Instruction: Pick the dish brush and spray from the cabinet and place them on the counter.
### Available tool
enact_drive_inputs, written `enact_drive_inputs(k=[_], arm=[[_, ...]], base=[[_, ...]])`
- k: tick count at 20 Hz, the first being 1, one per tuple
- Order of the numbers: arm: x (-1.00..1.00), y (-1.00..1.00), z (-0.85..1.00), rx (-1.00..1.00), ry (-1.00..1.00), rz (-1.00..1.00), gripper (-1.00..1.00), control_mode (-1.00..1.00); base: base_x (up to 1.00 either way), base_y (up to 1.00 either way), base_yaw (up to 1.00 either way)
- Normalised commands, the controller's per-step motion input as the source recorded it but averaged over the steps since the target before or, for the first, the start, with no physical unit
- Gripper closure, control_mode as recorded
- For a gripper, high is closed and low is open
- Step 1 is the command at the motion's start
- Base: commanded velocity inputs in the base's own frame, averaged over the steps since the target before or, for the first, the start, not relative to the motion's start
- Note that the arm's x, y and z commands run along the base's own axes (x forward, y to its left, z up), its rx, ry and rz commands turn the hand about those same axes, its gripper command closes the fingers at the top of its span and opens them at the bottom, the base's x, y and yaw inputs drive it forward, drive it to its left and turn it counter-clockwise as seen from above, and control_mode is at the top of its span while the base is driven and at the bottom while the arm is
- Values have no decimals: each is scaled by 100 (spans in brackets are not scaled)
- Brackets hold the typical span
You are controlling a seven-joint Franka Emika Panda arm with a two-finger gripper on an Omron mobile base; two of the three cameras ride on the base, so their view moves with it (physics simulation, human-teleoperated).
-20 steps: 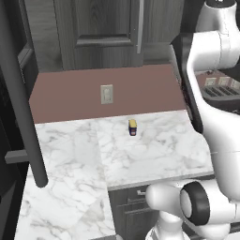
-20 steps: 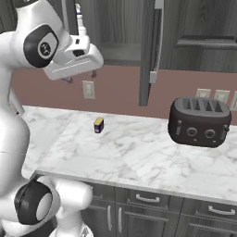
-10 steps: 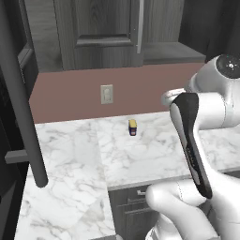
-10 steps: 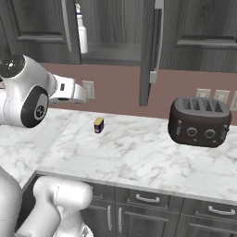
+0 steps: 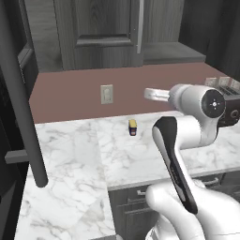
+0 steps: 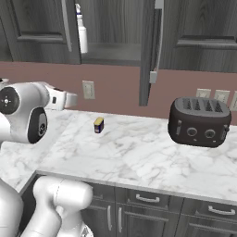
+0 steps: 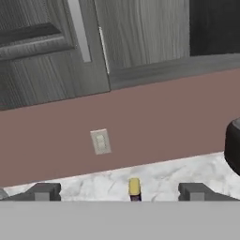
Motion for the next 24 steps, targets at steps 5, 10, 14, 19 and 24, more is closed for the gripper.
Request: enact_drive_inputs(k=[5, 10, 14, 19, 24], arm=[[37, 6, 65, 1, -1, -1, -100, -100], [19, 0, 71, 0, 16, 3, -100, -100], [19, 8, 48, -3, 23, 7, -100, -100], [9, 24, 51, -8, 14, 11, -100, -100], [12, 19, 36, -14, 3, 11, -100, -100]], base=[[0, 0, 0], [0, 0, 0], [0, 0, 0], [0, 0, 0], [0, 0, 0]])
